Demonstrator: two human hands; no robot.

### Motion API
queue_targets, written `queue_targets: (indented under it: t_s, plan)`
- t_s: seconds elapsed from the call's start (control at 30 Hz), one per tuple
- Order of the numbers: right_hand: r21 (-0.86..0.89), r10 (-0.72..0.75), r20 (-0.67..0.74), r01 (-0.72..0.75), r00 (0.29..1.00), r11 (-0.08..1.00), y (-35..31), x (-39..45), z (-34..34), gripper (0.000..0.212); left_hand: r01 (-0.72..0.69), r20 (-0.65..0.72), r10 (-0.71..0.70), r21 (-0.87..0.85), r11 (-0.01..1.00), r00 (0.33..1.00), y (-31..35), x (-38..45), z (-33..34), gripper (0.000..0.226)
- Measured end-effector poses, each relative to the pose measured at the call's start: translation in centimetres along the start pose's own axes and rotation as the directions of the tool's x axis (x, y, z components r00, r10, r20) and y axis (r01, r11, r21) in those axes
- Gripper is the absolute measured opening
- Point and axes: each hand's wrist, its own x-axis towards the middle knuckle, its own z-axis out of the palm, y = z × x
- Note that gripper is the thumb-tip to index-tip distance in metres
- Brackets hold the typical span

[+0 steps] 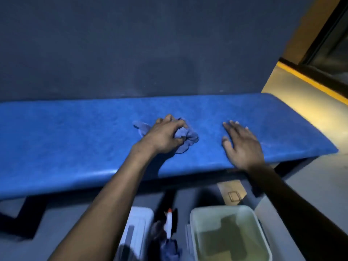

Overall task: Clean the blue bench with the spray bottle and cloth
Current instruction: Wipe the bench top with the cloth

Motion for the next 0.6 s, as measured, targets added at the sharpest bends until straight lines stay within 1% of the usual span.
queue_targets:
  t_s: [0.03, 0.1, 0.17, 0.2, 0.23, 0.27, 0.3, 0.33, 0.37, 0.43, 0.53, 0.6]
  plan:
    - [0.003, -0.008, 0.002, 0.008, 1.000, 1.000, -0.2, 0.0, -0.3, 0.067, 0.009, -0.030, -0.009, -0.014, 1.000, 1.000, -0.1, -2.3, -0.5, 0.041]
    - [0.018, -0.045, -0.009, 0.045, 0.999, 0.999, -1.1, -0.6, -1.2, 0.064, 0.051, -0.171, -0.059, -0.051, 0.997, 0.983, -0.2, -7.6, -0.8, 0.046]
    - [0.071, -0.100, -0.041, 0.103, 0.994, 0.992, -2.7, -1.1, -2.0, 0.059, 0.052, -0.369, -0.091, -0.117, 0.992, 0.925, 0.1, -13.0, 0.1, 0.042]
    - [0.104, -0.148, -0.049, 0.153, 0.988, 0.983, -3.9, -1.2, -2.1, 0.058, 0.035, -0.478, -0.093, -0.130, 0.991, 0.873, 0.2, -15.3, 1.1, 0.037]
    - [0.129, -0.203, -0.048, 0.208, 0.978, 0.970, -5.5, -1.2, -2.1, 0.058, 0.022, -0.587, -0.090, -0.123, 0.992, 0.805, 0.2, -17.2, 2.4, 0.033]
    - [0.139, -0.257, -0.036, 0.260, 0.966, 0.956, -7.4, -1.3, -1.8, 0.059, 0.023, -0.673, -0.089, -0.107, 0.994, 0.734, -0.1, -18.8, 4.2, 0.030]
    - [0.139, -0.306, -0.017, 0.305, 0.952, 0.942, -9.4, -1.3, -1.2, 0.060, 0.039, -0.728, -0.096, -0.094, 0.995, 0.679, -0.6, -20.0, 6.3, 0.031]
    - [0.140, -0.346, 0.003, 0.342, 0.938, 0.929, -11.2, -1.3, -0.6, 0.062, 0.064, -0.749, -0.119, -0.102, 0.993, 0.652, -1.3, -21.0, 8.4, 0.036]
    - [0.143, -0.375, 0.022, 0.369, 0.927, 0.918, -12.9, -1.4, 0.0, 0.062, 0.093, -0.747, -0.158, -0.128, 0.987, 0.646, -2.0, -21.7, 10.5, 0.044]
    - [0.141, -0.402, 0.062, 0.391, 0.914, 0.910, -14.9, -1.3, 0.7, 0.063, 0.147, -0.701, -0.255, -0.212, 0.966, 0.666, -3.4, -22.6, 14.2, 0.051]
    - [0.138, -0.381, 0.083, 0.368, 0.921, 0.920, -15.3, -1.0, 1.2, 0.064, 0.259, -0.540, -0.414, -0.342, 0.903, 0.733, -6.1, -23.0, 19.3, 0.040]
    - [0.133, -0.392, 0.088, 0.379, 0.916, 0.916, -15.2, -0.9, 1.6, 0.065, 0.375, -0.411, -0.508, -0.363, 0.853, 0.757, -8.3, -23.3, 22.8, 0.037]
